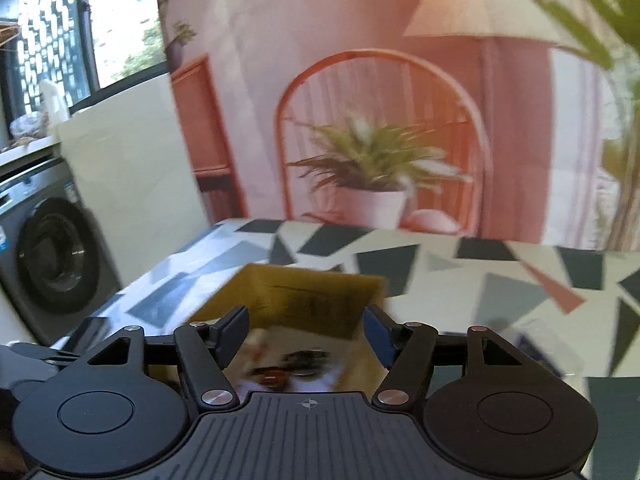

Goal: Organize rigid objects
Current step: 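Move the right gripper back and grasp the clear plastic box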

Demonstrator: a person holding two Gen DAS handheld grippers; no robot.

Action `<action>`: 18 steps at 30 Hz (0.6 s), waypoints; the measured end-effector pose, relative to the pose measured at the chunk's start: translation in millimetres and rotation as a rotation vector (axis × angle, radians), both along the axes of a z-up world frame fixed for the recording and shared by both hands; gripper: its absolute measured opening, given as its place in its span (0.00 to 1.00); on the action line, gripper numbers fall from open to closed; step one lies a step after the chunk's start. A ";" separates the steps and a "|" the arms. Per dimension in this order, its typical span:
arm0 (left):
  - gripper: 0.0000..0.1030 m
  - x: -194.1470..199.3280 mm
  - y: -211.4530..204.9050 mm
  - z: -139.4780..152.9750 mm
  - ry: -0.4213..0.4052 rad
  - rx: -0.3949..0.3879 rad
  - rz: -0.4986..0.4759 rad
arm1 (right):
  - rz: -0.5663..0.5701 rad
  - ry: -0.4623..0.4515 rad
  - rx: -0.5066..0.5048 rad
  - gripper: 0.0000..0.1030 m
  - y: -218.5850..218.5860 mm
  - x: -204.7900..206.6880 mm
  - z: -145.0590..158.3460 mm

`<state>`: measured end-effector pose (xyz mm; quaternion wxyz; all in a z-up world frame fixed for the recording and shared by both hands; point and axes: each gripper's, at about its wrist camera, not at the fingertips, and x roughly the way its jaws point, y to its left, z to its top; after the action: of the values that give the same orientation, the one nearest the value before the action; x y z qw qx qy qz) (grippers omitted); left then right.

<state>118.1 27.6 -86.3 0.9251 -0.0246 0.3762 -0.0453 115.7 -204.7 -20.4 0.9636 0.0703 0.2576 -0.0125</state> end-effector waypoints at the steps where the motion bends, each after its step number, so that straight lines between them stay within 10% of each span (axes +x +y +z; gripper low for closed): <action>1: 0.15 0.1 -0.2 0.0 0.000 0.001 0.000 | -0.021 0.001 -0.008 0.60 -8.5 -3.2 -0.7; 18: 0.15 1.1 0.3 0.2 0.002 0.002 0.001 | -0.280 0.163 -0.228 0.60 -120.6 -13.3 -63.8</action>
<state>119.2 28.0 -86.1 0.9247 -0.0239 0.3772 -0.0444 102.4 -325.3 -84.3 0.9301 -0.0054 0.3197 -0.1809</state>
